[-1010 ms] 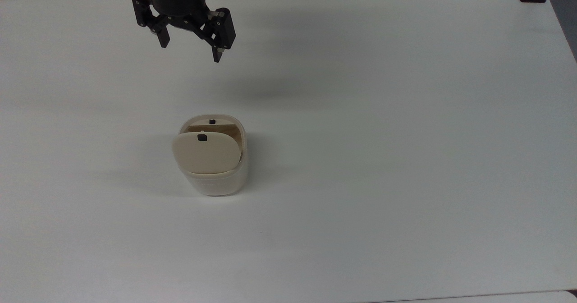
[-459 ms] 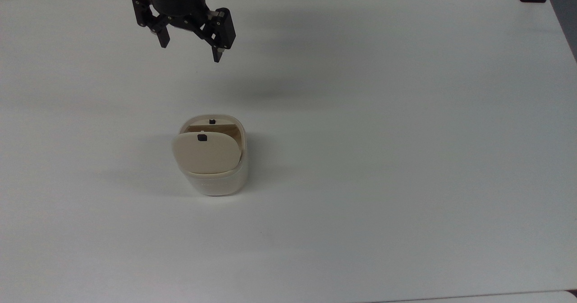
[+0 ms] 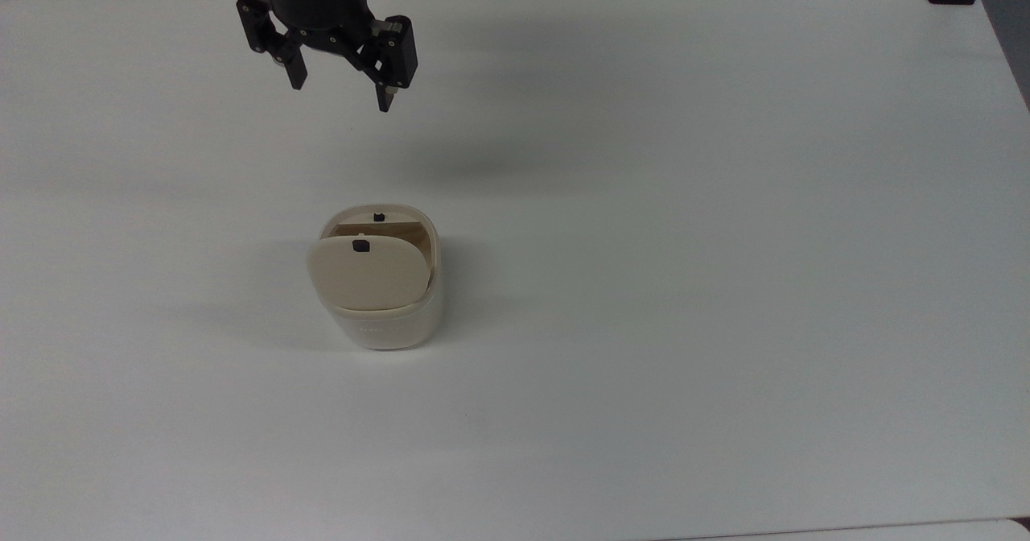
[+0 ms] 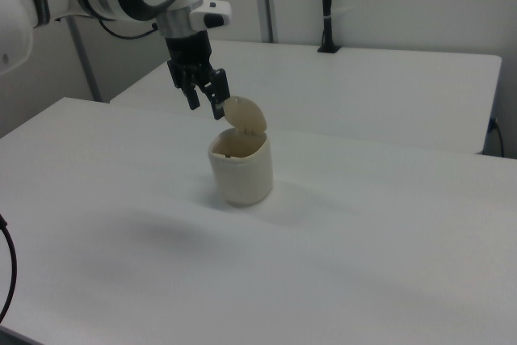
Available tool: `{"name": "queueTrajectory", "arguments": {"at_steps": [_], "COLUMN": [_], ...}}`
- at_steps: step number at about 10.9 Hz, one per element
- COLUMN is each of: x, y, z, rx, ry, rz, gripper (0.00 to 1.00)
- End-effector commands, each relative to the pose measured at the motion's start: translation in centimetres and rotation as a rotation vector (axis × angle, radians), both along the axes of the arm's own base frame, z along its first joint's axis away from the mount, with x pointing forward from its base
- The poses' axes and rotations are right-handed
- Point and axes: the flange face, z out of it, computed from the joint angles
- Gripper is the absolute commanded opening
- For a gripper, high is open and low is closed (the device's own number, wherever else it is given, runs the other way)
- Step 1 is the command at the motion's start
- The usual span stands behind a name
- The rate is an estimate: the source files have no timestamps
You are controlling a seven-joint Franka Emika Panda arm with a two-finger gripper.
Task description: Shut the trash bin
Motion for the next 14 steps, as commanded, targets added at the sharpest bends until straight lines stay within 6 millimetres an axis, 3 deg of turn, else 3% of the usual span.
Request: {"name": "queueTrajectory", "arguments": {"at_steps": [1, 6, 11, 14], "x": [0.4, 2.5, 5.3, 5.5], "y": [0.1, 0.2, 0.8, 0.3], "z": [0.0, -1.4, -4.6, -4.0], "rx": [-0.004, -0.009, -0.010, -0.009], "ry": [-0.049, -0.134, -0.216, -0.251], "rz": [0.012, -0.018, -0.102, -0.108], "gripper": [0.50, 0.37, 0.36, 0.35]}}
